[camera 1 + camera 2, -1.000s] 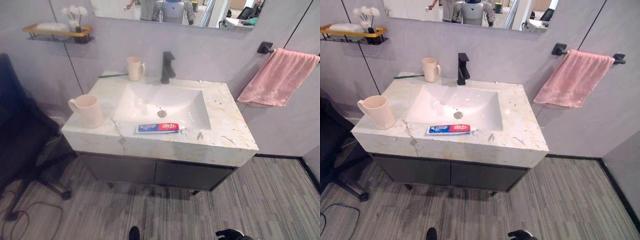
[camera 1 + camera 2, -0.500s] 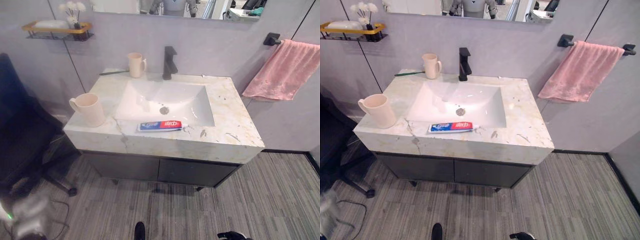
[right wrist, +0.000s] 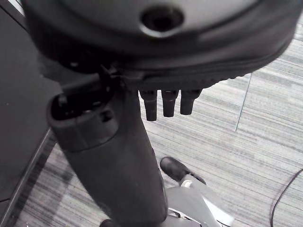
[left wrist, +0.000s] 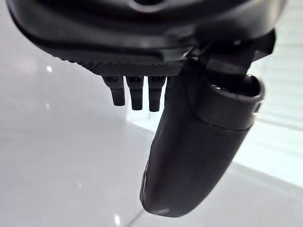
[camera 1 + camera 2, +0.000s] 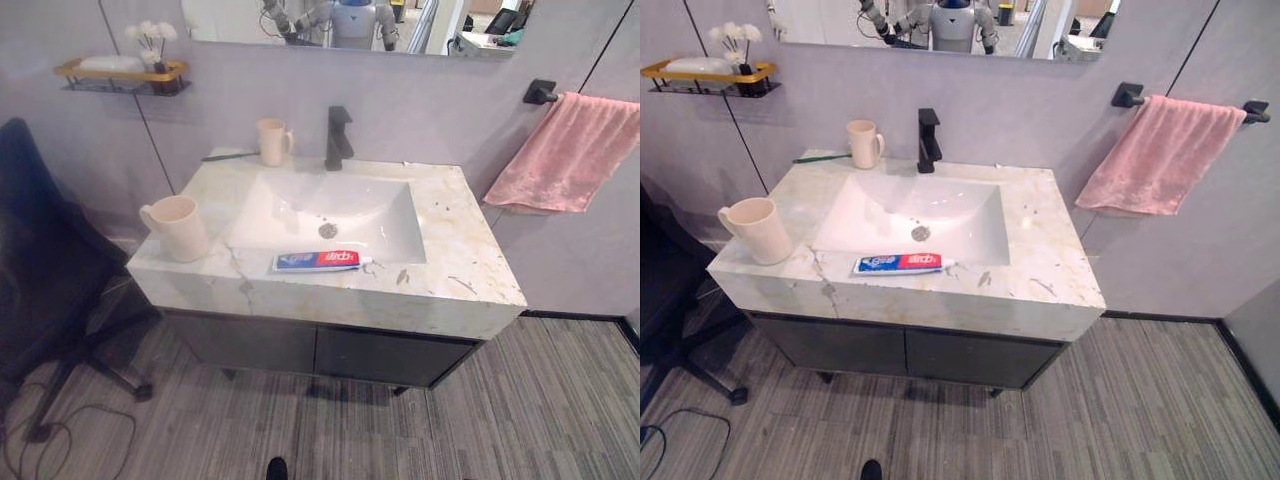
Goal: Organize the bathroom.
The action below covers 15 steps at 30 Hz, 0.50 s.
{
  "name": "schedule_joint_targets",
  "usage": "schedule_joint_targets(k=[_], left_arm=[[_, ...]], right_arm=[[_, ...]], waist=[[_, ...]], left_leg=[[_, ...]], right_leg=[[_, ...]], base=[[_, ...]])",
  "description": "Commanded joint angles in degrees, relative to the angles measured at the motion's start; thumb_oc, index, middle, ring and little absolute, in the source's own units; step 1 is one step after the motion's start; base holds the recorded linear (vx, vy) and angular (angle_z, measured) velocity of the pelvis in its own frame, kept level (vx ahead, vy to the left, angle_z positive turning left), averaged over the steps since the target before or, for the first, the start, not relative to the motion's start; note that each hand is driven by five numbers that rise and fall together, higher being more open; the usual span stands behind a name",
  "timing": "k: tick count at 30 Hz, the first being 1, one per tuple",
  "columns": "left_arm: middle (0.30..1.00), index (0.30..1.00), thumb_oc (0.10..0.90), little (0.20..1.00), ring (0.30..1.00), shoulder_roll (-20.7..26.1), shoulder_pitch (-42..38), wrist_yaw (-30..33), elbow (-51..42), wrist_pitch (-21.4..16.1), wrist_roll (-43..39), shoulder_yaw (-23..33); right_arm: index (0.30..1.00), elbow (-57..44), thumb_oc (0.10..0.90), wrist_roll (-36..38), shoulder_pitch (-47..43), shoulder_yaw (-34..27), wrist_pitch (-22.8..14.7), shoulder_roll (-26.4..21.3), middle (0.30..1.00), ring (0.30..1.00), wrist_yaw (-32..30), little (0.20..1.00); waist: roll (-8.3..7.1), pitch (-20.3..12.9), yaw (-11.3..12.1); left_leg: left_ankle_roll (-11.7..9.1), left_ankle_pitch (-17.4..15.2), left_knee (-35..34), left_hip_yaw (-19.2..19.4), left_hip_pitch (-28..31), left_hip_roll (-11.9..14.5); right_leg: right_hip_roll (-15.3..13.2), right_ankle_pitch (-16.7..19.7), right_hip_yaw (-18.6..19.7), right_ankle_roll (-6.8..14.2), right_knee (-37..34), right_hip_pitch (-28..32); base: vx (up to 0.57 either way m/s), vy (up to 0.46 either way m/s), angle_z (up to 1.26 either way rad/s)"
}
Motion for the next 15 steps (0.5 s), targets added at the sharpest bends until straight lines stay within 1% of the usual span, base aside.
schedule_joint_targets(k=[1,2,3,4,5,6,7,8,9,10,11,13,14,15], left_arm=[[0.900,0.900,0.800,0.900,0.900,9.83,-7.39,-17.10,1.11,0.13,4.11,-6.21],[0.900,0.900,0.800,0.900,0.900,11.03,-9.79,-22.45,1.23,0.37,4.46,-8.79],[0.900,0.900,0.800,0.900,0.900,11.91,-11.07,-24.92,0.63,0.47,3.89,-10.41],[0.900,0.900,0.800,0.900,0.900,12.89,-14.70,-28.46,0.09,-0.12,3.27,-14.31],[0.900,0.900,0.800,0.900,0.900,13.48,-16.15,-31.55,0.12,0.45,3.00,-15.71],[0.900,0.900,0.800,0.900,0.900,14.24,-20.26,-35.18,-0.11,0.25,2.42,-20.67],[0.900,0.900,0.800,0.900,0.900,14.29,-22.65,-37.04,0.24,0.04,3.18,-23.35],[0.900,0.900,0.800,0.900,0.900,14.47,-23.83,-38.26,0.52,0.29,3.30,-24.71],[0.900,0.900,0.800,0.900,0.900,15.34,-27.84,-41.27,1.44,-0.22,1.79,-29.41],[0.900,0.900,0.800,0.900,0.900,15.27,-29.30,-42.72,1.78,-0.25,1.83,-31.00],[0.900,0.900,0.800,0.900,0.900,15.59,-33.01,-45.87,2.99,-0.46,1.93,-35.35],[0.900,0.900,0.800,0.900,0.900,15.65,-35.82,-47.65,4.04,-0.62,1.00,-38.53],[0.900,0.900,0.800,0.900,0.900,15.84,-38.34,-51.84,5.35,-0.42,1.87,-41.50],[0.900,0.900,0.800,0.900,0.900,15.86,-39.95,-54.14,5.94,0.01,1.87,-43.38]], right_arm=[[0.900,2.76,0.800,0.95,-1.95,1.88,4.08,-2.34,0.900,0.900,2.49,0.900],[0.900,3.72,0.800,0.82,-2.41,1.70,5.12,-2.25,0.900,0.900,2.98,0.900],[0.900,4.61,0.800,1.01,-2.66,1.73,5.77,-2.28,0.900,0.900,3.45,0.900],[0.900,5.35,0.800,1.53,-3.05,1.74,6.81,-2.18,0.900,0.900,4.17,0.900],[0.900,5.82,0.800,1.26,-3.15,1.69,7.01,-2.20,0.900,0.900,4.49,0.900],[0.900,6.75,0.800,0.91,-3.51,1.71,7.19,-2.15,0.900,0.900,5.03,0.900],[0.900,6.99,0.800,0.85,-3.63,1.58,7.24,-2.04,0.900,0.900,5.31,0.900],[0.900,7.10,0.800,0.74,-3.74,1.64,7.43,-2.02,0.900,0.900,5.47,0.900],[0.900,7.72,0.800,0.48,-3.99,1.92,7.50,-1.80,0.900,0.900,5.72,0.900],[0.900,7.75,0.800,0.56,-4.14,2.19,7.58,-1.86,0.900,0.900,5.92,0.900],[0.900,7.67,0.800,0.09,-4.23,2.42,7.91,-1.78,0.900,0.900,6.23,0.900],[0.900,7.72,0.800,-0.34,-4.20,2.57,8.09,-1.67,0.900,0.900,6.54,0.900],[0.900,7.92,0.800,-0.89,-4.15,2.79,8.03,-1.66,0.900,0.900,6.78,0.900],[0.900,8.00,0.800,-1.19,-4.09,2.85,8.12,-1.56,0.900,0.900,6.74,0.900]], waist=[[2.72,-2.78,-1.43],[2.91,-2.84,-1.36],[3.12,-2.94,-1.46],[3.23,-2.96,-1.37],[3.43,-3.03,-1.46],[3.77,-3.12,-1.59],[3.76,-3.13,-1.42],[3.88,-3.15,-1.44],[4.27,-3.23,-1.65],[4.44,-3.24,-1.77],[4.72,-3.30,-1.85],[4.81,-3.27,-1.85],[5.12,-3.16,-2.04],[5.22,-3.09,-2.14]], left_leg=[[0.70,-11.88,6.67,-0.89,2.89,-0.76],[0.59,-12.00,6.73,-0.90,2.91,-0.72],[0.59,-12.06,6.66,-0.75,3.02,-0.67],[0.56,-12.03,6.46,-0.58,3.20,-0.52],[0.55,-12.08,6.45,-0.60,3.23,-0.51],[0.59,-12.14,6.31,-0.47,3.40,-0.46],[0.59,-12.12,6.24,-0.47,3.46,-0.44],[0.60,-12.12,6.21,-0.43,3.49,-0.42],[0.58,-12.05,6.05,-0.13,3.65,-0.36],[0.61,-11.94,5.95,-0.15,3.61,-0.34],[0.58,-11.80,5.80,-0.13,3.49,-0.37],[0.61,-11.78,5.78,-0.04,3.45,-0.40],[0.63,-11.69,5.72,0.02,3.37,-0.46],[0.62,-11.61,5.67,0.07,3.31,-0.48]], right_leg=[[0.79,0.32,2.47,1.94,4.36,-5.30],[0.77,0.29,2.56,2.06,4.34,-5.27],[0.83,0.25,2.61,2.20,4.30,-5.20],[0.89,0.31,2.72,2.36,4.26,-5.16],[0.85,0.29,2.83,2.44,4.29,-5.16],[0.87,0.26,3.01,2.68,4.39,-5.19],[0.88,0.32,3.08,2.75,4.38,-5.20],[0.86,0.32,3.08,2.80,4.43,-5.24],[0.82,0.36,3.09,3.07,4.63,-5.39],[0.80,0.46,3.21,3.12,4.65,-5.52],[0.80,0.60,3.33,3.30,4.69,-5.78],[0.79,0.63,3.34,3.39,4.76,-5.95],[0.77,0.69,3.40,3.49,4.87,-6.17],[0.77,0.74,3.45,3.53,4.93,-6.30]], base=[[0.00,0.000,0.00],[-0.01,-0.008,-0.04],[-0.02,-0.016,-0.05],[-0.02,-0.018,-0.05],[-0.03,-0.019,-0.05],[-0.03,-0.013,-0.09],[-0.03,-0.007,-0.09],[-0.03,0.002,-0.10],[-0.03,0.007,-0.07],[-0.06,0.012,-0.06],[-0.05,0.010,-0.04],[-0.05,0.015,-0.04],[-0.07,0.029,-0.08],[-0.07,0.033,-0.07]])
